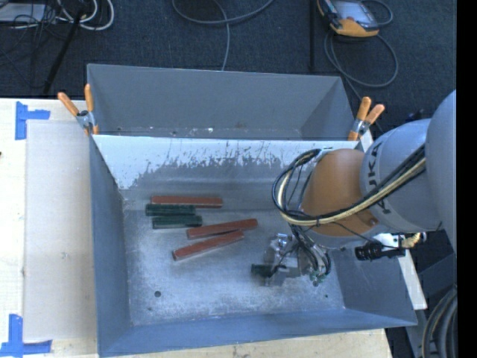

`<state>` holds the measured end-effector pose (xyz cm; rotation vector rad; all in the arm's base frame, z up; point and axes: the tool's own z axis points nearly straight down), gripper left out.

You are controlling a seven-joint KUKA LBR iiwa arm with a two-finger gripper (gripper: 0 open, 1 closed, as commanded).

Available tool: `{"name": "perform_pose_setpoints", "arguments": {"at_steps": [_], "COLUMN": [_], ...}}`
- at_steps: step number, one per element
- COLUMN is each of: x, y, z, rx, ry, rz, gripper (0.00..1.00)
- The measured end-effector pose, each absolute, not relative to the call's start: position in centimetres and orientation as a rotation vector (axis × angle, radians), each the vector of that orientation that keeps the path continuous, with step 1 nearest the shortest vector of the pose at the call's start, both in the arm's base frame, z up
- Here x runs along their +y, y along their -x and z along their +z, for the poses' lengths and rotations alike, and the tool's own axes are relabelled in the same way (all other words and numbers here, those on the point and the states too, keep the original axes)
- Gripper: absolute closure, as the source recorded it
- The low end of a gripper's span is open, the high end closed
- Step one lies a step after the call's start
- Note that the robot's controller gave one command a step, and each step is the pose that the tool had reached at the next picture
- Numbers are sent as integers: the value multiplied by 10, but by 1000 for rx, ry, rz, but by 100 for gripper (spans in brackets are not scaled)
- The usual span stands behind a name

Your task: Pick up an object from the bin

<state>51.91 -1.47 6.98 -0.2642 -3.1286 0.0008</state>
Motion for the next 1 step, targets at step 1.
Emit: {"name": "perform_pose_setpoints", "arguments": {"at_steps": [1], "x": [-15], "y": [-519], "z": [70], "rx": [-3129], "ry": [263], "rz": [1], "gripper": [100]}}
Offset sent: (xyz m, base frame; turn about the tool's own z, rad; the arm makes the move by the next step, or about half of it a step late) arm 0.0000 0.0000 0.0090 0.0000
